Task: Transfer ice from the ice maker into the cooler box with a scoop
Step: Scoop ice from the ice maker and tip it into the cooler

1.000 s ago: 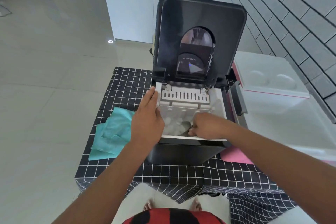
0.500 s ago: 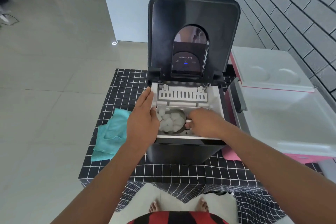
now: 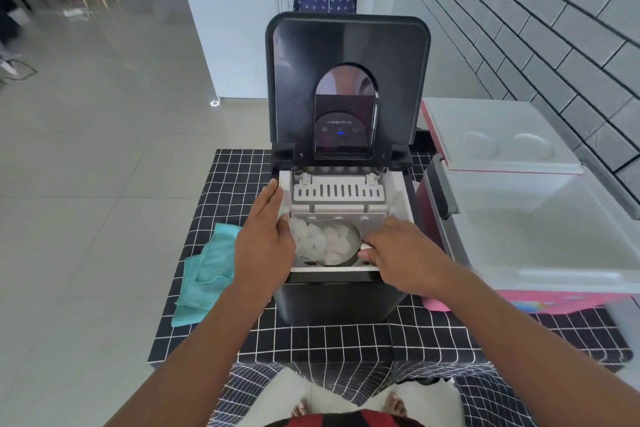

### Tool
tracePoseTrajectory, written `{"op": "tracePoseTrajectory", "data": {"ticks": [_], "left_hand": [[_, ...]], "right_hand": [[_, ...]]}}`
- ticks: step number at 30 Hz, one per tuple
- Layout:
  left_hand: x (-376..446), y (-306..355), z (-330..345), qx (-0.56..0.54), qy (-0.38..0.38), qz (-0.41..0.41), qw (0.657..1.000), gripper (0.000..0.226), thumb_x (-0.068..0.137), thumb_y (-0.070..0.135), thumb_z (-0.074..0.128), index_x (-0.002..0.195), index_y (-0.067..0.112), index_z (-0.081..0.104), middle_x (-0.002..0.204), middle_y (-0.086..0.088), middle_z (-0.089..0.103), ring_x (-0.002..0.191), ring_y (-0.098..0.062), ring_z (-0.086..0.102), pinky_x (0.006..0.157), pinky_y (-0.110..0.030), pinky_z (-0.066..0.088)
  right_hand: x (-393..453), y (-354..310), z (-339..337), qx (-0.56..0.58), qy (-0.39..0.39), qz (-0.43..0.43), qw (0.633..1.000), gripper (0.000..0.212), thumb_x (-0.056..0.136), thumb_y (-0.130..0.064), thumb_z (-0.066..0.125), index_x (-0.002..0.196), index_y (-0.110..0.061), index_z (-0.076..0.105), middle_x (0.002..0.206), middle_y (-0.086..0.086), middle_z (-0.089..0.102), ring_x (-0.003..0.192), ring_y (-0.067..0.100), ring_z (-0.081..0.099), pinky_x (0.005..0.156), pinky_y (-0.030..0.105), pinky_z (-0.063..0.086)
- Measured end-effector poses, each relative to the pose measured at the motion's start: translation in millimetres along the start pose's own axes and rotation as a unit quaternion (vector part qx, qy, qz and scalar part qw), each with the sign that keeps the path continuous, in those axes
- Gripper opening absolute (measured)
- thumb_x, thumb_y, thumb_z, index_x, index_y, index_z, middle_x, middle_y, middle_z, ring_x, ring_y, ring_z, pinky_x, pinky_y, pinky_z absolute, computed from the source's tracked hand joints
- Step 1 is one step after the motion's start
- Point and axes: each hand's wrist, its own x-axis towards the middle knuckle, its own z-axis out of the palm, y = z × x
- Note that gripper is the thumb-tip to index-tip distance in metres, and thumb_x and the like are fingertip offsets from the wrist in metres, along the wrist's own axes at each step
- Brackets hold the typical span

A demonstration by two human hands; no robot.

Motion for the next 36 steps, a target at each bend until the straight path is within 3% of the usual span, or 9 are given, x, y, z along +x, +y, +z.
{"op": "tracePoseTrajectory", "data": {"ticks": [4,8,13,20,22,24,30,33,36], "left_hand": [[0.1,-0.9,-0.6,-0.003,0.0,0.011,1.0,0.047,0.099,0.015,0.045,0.145,0.024,0.043,0.15,0.03,0.026,0.121,0.017,0.029,0.094,-0.011,0.03],[0.8,-2.5,0.0,-0.005,0.002,0.018,1.0,0.046,0.099,0.015,0.042,0.145,0.023,0.043,0.153,0.024,0.028,0.124,0.016,0.028,0.094,-0.003,0.025],[1.2,-1.9,-0.1,-0.017,0.0,0.017,1.0,0.048,0.099,0.012,0.043,0.145,0.022,0.043,0.153,0.022,0.029,0.128,0.011,0.031,0.1,-0.014,0.031],[0.6,1.8,-1.9,0.006,-0.002,0.016,1.0,0.047,0.099,0.011,0.044,0.145,0.021,0.043,0.154,0.02,0.03,0.123,0.013,0.034,0.084,0.006,0.022],[1.0,4.2,-3.6,0.037,-0.01,0.016,0.999,0.048,0.098,0.013,0.045,0.145,0.02,0.042,0.155,0.019,0.028,0.128,0.003,0.041,0.089,0.0,0.028],[2.2,11.5,-4.7,0.125,-0.019,0.023,0.992,0.051,0.096,0.017,0.048,0.146,0.016,0.04,0.157,0.012,0.027,0.134,-0.01,0.041,0.099,-0.019,0.038],[15.1,69.0,13.9,0.134,-0.063,0.071,0.986,0.053,0.094,0.024,0.051,0.145,0.014,0.042,0.153,0.004,0.035,0.141,-0.014,0.032,0.112,-0.032,0.028],[18.4,103.8,40.2,0.087,-0.074,0.089,0.989,0.051,0.093,0.025,0.052,0.143,0.015,0.045,0.152,0.004,0.038,0.139,-0.012,0.035,0.109,-0.023,0.021],[17.0,139.7,76.8,0.058,-0.081,0.112,0.989,0.05,0.093,0.023,0.053,0.141,0.016,0.048,0.151,0.004,0.041,0.138,-0.009,0.035,0.107,-0.016,0.016]], "right_hand": [[-7.5,7.2,3.0,0.027,0.031,0.007,0.999,0.012,0.097,-0.035,0.049,0.09,-0.027,0.043,0.088,-0.013,0.04,0.1,0.013,0.042,0.092,0.03,0.04],[-11.5,14.9,7.3,0.021,0.059,0.017,0.998,0.023,0.097,-0.038,0.048,0.101,-0.02,0.06,0.098,-0.015,0.042,0.111,0.011,0.035,0.104,0.028,0.031],[-17.4,23.8,3.0,0.069,0.108,0.036,0.991,0.024,0.095,-0.032,0.054,0.104,-0.013,0.066,0.117,-0.012,0.048,0.12,0.007,0.031,0.109,0.027,0.027],[-27.9,37.4,-5.7,0.07,0.11,0.047,0.99,0.023,0.094,-0.027,0.056,0.104,-0.01,0.068,0.121,-0.008,0.048,0.124,0.01,0.031,0.106,0.021,0.022],[-33.5,41.1,-10.0,0.066,0.118,0.054,0.989,0.024,0.095,-0.027,0.056,0.104,-0.009,0.068,0.121,-0.006,0.05,0.123,0.011,0.032,0.104,0.019,0.023],[-39.9,46.9,-15.8,0.077,0.127,0.074,0.986,0.025,0.095,-0.027,0.055,0.106,-0.009,0.067,0.119,-0.005,0.051,0.12,0.012,0.034,0.104,0.023,0.029],[-68.1,85.1,-35.2,0.144,0.122,0.138,0.972,0.018,0.094,-0.023,0.056,0.079,-0.014,0.06,0.091,-0.008,0.054,0.093,0.015,0.044,0.078,0.026,0.033],[-91.1,117.7,-44.9,0.189,0.091,0.201,0.957,0.031,0.094,-0.031,0.055,0.068,-0.015,0.051,0.066,-0.006,0.058,0.067,0.012,0.054,0.057,0.023,0.038],[-120.1,151.3,-54.8,0.25,0.068,0.238,0.936,0.024,0.095,-0.033,0.054,0.074,-0.023,0.061,0.071,-0.016,0.07,0.055,0.003,0.06,0.052,0.015,0.042]]}}
